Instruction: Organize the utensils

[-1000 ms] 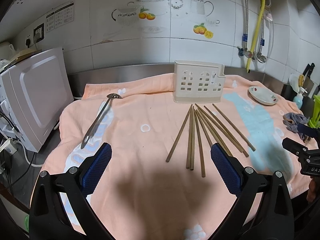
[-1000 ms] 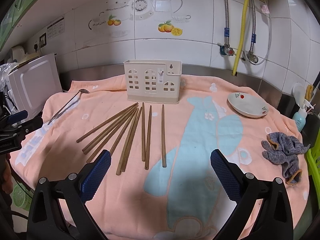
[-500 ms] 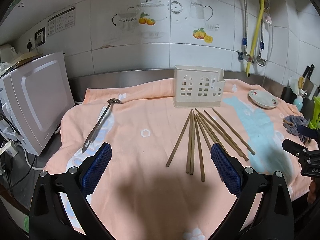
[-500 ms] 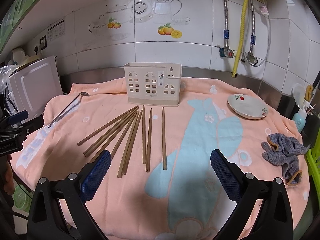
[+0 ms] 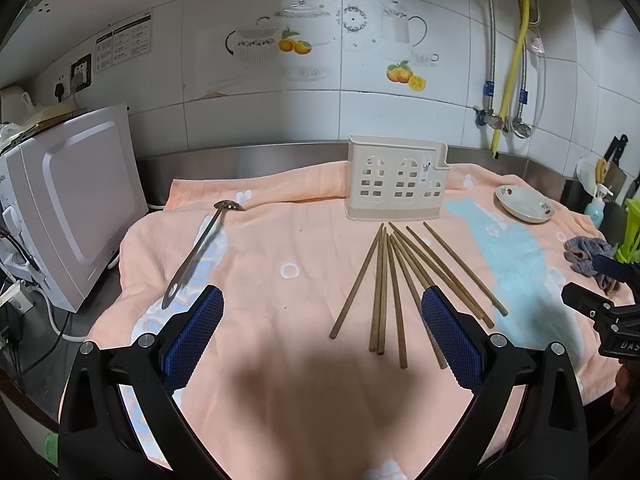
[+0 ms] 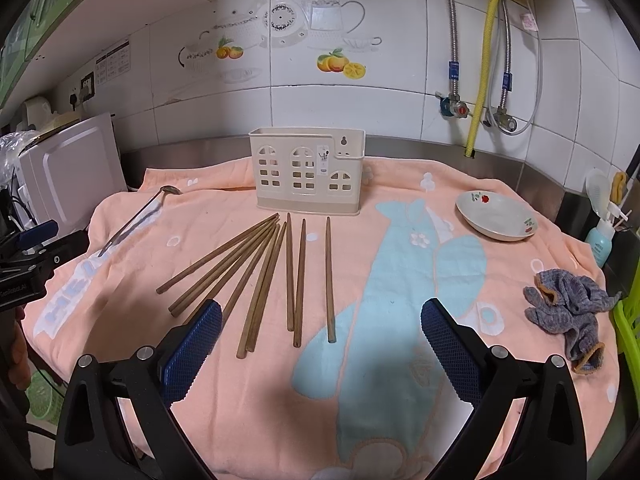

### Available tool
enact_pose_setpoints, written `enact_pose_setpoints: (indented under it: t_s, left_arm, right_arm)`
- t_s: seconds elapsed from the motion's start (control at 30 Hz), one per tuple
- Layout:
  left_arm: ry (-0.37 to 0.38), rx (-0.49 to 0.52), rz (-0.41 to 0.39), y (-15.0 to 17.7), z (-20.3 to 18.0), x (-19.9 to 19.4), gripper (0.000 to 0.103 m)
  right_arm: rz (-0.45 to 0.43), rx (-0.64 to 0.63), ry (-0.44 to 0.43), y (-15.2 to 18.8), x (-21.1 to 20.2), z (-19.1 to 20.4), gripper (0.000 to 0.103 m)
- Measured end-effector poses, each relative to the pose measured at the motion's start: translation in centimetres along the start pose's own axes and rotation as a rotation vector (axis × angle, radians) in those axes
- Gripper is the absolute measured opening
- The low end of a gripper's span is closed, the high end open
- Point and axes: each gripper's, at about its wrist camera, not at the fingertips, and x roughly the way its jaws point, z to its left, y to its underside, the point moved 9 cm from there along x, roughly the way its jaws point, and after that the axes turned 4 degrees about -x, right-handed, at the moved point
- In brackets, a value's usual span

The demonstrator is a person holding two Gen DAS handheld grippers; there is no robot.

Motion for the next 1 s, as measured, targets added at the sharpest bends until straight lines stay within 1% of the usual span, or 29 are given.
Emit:
enact_pose_setpoints:
  t_s: [0.3,0.5,0.87,1.0]
  left_arm:
    - [0.007,-0.004,0.01,-0.1,-0.1,0.5,0.098]
    - [0.002,-0.002,0.041,-0.1,-0.2,1.6,0.098]
    - [-0.003,0.007,0.116,0.9,-0.1,4.3,0.098]
    - [0.002,0.005,0.126,1.0,-0.1,4.9,0.098]
  right_arm:
    - [0.006,0.002,0.0,-0.1,0.3,0.0,0.097]
    - [0.026,0.012,-0.004,-0.5,1.4,-0.3,0.097]
    - [0.083,0.009,-0.017,0.3,3.8,-0.3,0.097]
    - [0.094,0.01,-0.024,0.4,4.4,-0.3,0.097]
